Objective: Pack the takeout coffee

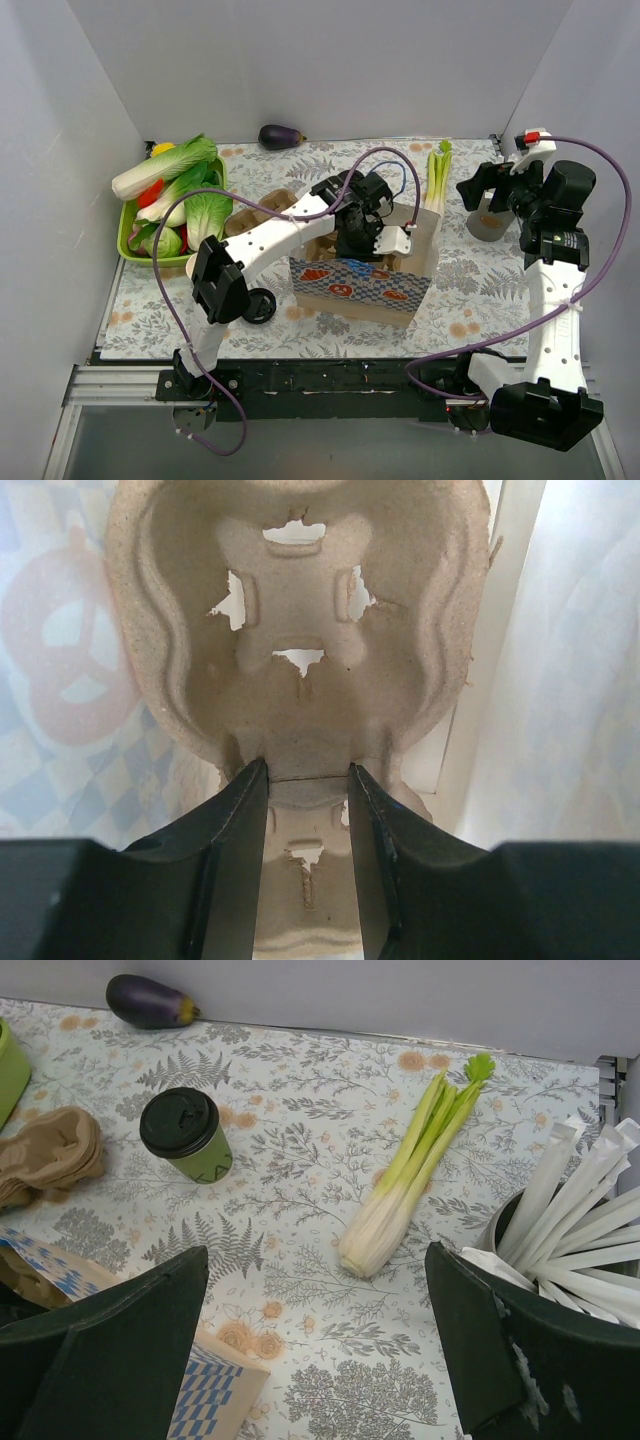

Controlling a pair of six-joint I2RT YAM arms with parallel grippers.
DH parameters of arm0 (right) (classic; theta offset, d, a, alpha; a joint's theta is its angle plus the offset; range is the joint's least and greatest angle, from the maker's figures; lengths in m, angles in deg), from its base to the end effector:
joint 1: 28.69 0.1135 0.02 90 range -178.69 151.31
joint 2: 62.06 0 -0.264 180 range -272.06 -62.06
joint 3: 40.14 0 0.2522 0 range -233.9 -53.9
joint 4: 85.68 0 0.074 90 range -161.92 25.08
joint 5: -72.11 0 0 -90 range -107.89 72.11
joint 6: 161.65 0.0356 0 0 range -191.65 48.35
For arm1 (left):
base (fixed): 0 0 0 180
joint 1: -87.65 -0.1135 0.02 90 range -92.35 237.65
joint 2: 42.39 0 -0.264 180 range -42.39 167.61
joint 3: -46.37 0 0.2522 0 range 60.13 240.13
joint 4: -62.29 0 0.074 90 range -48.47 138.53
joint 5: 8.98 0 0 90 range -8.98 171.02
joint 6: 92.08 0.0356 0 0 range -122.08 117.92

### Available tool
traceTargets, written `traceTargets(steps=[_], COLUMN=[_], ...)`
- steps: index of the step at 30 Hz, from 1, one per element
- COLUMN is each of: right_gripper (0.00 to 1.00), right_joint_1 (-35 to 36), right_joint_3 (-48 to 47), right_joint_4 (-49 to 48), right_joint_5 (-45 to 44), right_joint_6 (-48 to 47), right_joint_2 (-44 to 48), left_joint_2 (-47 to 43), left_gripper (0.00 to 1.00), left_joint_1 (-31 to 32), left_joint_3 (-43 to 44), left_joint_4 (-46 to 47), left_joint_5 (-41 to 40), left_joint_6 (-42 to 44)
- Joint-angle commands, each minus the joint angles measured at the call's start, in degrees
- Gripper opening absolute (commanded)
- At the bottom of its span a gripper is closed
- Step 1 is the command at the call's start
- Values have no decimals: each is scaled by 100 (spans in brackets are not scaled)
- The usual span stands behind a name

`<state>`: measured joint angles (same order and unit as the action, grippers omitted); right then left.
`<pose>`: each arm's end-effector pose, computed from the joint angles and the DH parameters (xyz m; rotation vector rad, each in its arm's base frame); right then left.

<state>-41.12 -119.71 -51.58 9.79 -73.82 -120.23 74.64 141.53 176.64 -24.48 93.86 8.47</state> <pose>0.2170 -0.0309 0.4066 -0.1859 1.7636 0.2484 0.2390 -0.3409 0.3022 1.5979 2.4467 -0.4617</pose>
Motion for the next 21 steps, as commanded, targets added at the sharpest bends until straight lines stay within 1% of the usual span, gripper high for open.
traceTargets(steps=[1, 21], right_gripper=[96, 96], right_joint_1=[-41, -41], right_joint_3=[111, 287], right_joint_4=[-171, -39], right_joint_5=[132, 106], right_joint_6=[77, 42], right_joint_2=[139, 315], left_joint_2=[-23, 30], left_gripper=[0, 0], left_joint_1=[104, 227], left_joint_3=[-146, -875], left_joint_4=[209, 657], left_joint_5=[-256, -528], left_joint_6=[-61, -255])
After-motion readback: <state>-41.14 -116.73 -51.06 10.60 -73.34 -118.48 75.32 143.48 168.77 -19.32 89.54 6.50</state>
